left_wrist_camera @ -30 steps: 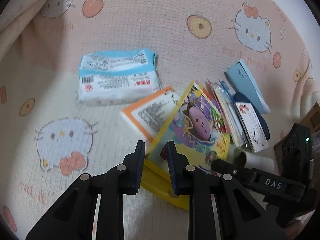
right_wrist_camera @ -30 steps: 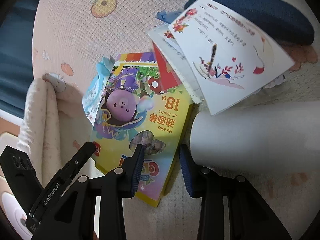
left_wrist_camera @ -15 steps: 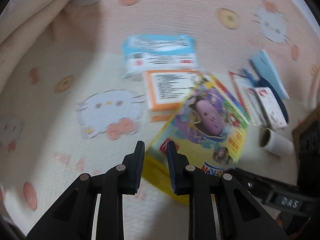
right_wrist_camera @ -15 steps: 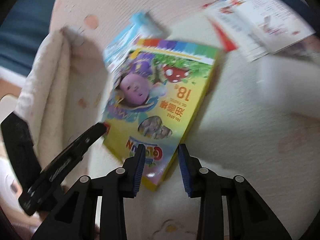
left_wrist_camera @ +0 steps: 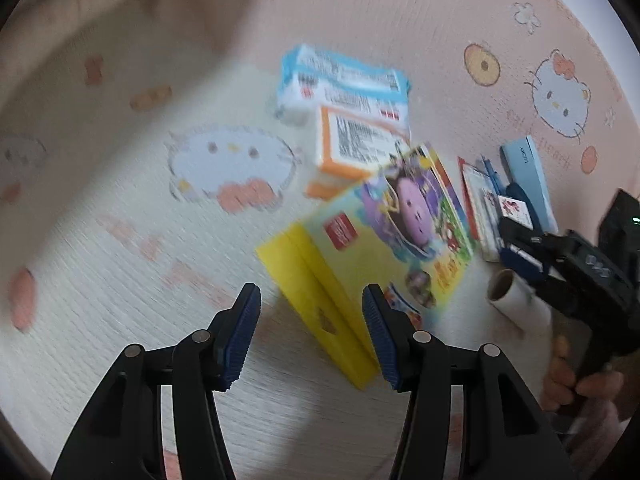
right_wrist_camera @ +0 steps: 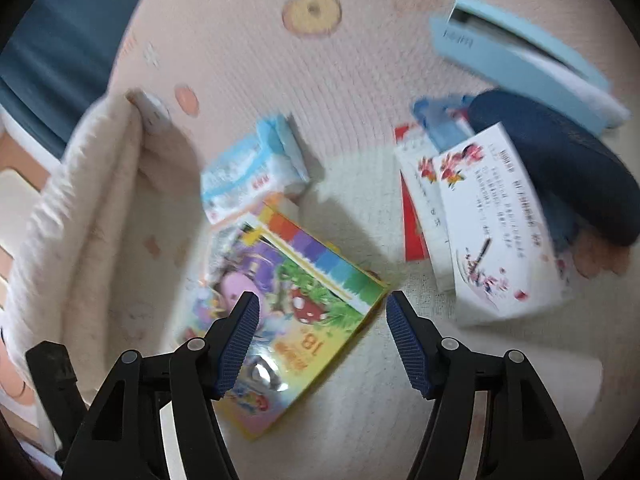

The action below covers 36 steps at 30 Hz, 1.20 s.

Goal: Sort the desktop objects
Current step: 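Reach the left gripper toward the yellow COLORUN oil pastel box, then close the left gripper on the COLORUN box edge and lift it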

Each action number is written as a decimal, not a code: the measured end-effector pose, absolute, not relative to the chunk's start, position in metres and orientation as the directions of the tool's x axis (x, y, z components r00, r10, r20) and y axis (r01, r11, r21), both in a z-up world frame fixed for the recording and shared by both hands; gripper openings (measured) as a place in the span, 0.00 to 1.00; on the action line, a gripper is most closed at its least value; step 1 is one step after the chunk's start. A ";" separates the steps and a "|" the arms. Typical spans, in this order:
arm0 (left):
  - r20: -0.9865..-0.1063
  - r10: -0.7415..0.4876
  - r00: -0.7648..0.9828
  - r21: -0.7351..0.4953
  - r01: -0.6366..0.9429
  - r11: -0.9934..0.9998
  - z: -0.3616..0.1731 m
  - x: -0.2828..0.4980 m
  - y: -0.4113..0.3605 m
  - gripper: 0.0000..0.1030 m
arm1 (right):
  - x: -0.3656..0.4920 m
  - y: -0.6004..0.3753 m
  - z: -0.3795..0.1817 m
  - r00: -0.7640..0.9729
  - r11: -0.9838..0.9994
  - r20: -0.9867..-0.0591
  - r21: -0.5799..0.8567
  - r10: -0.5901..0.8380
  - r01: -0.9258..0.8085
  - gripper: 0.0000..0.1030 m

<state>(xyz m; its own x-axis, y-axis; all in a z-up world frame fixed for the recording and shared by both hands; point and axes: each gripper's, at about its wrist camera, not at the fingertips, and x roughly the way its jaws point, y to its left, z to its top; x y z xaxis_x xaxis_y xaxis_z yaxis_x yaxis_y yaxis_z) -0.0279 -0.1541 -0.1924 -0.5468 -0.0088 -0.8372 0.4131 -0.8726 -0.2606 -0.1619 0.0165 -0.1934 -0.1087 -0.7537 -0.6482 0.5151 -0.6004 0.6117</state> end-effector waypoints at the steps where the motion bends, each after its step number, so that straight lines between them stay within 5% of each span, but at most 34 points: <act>1: -0.837 0.002 -0.547 -0.275 0.418 -0.866 -0.195 -0.029 -0.153 0.56 | -0.163 0.011 -0.196 -0.094 -0.600 -0.660 0.602 -0.745 0.527 0.63; 4: -0.838 0.010 -0.546 -0.281 0.417 -0.864 -0.198 -0.028 -0.144 0.55 | -0.163 -0.001 -0.194 -0.127 -0.598 -0.687 0.508 -0.715 0.619 0.63; 8: -0.825 -0.014 -0.565 -0.248 0.385 -0.889 -0.195 -0.027 -0.132 0.35 | -0.174 -0.019 -0.204 -0.084 -0.603 -0.729 0.491 -0.680 0.629 0.62; 14: -0.828 0.004 -0.560 -0.264 0.386 -0.884 -0.199 -0.034 -0.132 0.27 | -0.176 -0.039 -0.210 -0.045 -0.591 -0.751 0.480 -0.659 0.649 0.61; 20: -0.838 -0.084 -0.539 -0.171 0.407 -0.897 -0.196 -0.038 -0.141 0.14 | -0.170 -0.031 -0.209 -0.016 -0.588 -0.773 0.469 -0.634 0.659 0.39; 27: -0.842 -0.116 -0.527 -0.103 0.368 -0.924 -0.194 -0.054 -0.164 0.12 | -0.113 -0.024 -0.205 -0.045 -0.598 -0.831 0.360 -0.554 0.716 0.32; 33: -0.822 -0.074 -0.565 -0.159 0.352 -0.922 -0.180 -0.073 -0.186 0.10 | -0.070 -0.030 -0.204 0.143 -0.487 -0.809 0.473 -0.570 0.735 0.28; 36: -0.800 -0.122 -0.587 -0.150 0.393 -0.907 -0.170 -0.067 -0.187 0.12 | -0.062 -0.033 -0.187 0.016 -0.470 -0.825 0.338 -0.565 0.816 0.28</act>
<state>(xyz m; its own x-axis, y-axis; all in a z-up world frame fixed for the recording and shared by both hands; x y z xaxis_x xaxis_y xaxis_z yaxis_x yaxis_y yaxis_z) -0.0669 -0.1875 -0.1704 -0.5874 -0.1216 -0.8001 0.3927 -0.9073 -0.1504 -0.0620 -0.0333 -0.1868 0.0163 -0.5655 -0.8246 0.8155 -0.4696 0.3382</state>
